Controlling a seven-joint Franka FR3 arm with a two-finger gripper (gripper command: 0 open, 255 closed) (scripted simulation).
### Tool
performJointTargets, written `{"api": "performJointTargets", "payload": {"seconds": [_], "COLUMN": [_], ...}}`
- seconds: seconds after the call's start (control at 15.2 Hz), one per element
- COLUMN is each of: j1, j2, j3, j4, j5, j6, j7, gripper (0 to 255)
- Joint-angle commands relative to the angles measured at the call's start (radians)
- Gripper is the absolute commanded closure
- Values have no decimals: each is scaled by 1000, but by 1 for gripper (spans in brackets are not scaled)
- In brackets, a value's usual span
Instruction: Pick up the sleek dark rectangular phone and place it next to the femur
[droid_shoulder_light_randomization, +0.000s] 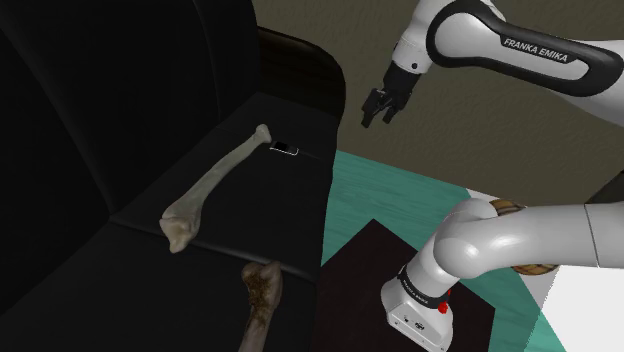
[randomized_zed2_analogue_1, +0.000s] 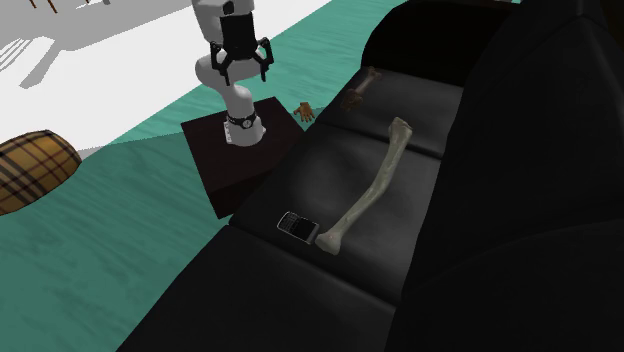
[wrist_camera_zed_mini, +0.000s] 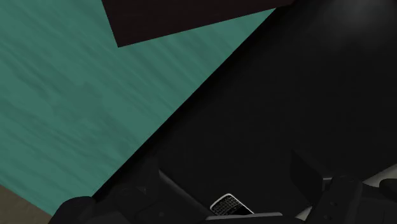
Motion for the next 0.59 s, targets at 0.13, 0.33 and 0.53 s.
{"api": "performJointTargets", "payload": {"seconds": [0.13, 0.33, 0.53], "j1": [9, 24, 41], "j2": [63, 165, 275], "j3": [-27, -66, -102], "j4": [1, 14, 40], "j5": [-7, -12, -9], "j6": [56, 136, 210], "j7": [-44, -110, -177], "gripper": [0, 0, 0]}}
